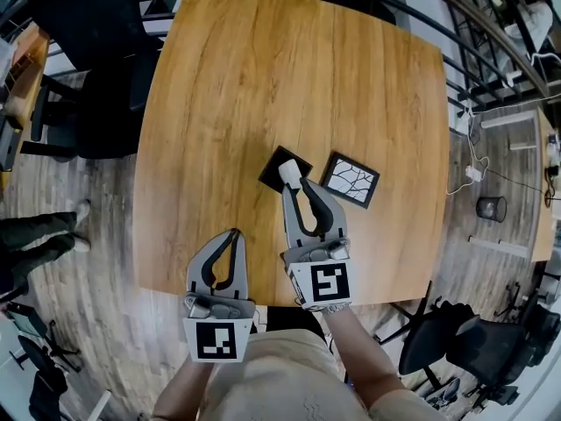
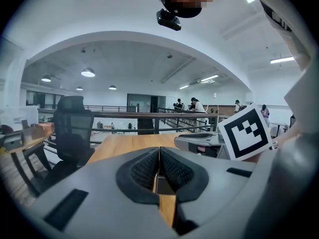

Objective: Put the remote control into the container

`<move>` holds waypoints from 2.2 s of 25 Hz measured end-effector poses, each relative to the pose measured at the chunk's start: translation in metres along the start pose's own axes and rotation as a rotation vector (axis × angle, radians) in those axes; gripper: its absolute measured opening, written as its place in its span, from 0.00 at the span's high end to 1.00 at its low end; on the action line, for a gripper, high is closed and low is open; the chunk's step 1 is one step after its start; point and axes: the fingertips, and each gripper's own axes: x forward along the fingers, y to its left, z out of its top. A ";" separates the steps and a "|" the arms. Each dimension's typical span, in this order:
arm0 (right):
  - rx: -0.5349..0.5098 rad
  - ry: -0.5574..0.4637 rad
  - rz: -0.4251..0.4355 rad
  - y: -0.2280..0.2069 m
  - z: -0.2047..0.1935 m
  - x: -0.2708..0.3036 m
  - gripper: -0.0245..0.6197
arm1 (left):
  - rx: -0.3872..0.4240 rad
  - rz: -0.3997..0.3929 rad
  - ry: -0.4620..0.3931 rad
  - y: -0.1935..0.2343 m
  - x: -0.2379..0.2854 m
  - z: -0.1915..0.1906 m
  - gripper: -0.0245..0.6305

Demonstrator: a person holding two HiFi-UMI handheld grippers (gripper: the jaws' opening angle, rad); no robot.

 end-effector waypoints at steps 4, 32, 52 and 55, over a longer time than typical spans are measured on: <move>0.010 -0.056 -0.042 0.012 0.022 -0.038 0.84 | 0.043 -0.042 -0.066 -0.007 -0.023 0.015 0.94; 0.032 -0.223 -0.051 0.176 0.109 -0.243 0.93 | 0.070 -0.231 -0.301 -0.043 -0.209 0.070 0.94; 0.049 -0.137 -0.096 0.173 0.087 -0.238 0.93 | 0.062 -0.289 -0.241 -0.042 -0.195 0.051 0.94; 0.060 -0.132 -0.092 0.173 0.085 -0.237 0.93 | 0.057 -0.284 -0.236 -0.041 -0.195 0.051 0.94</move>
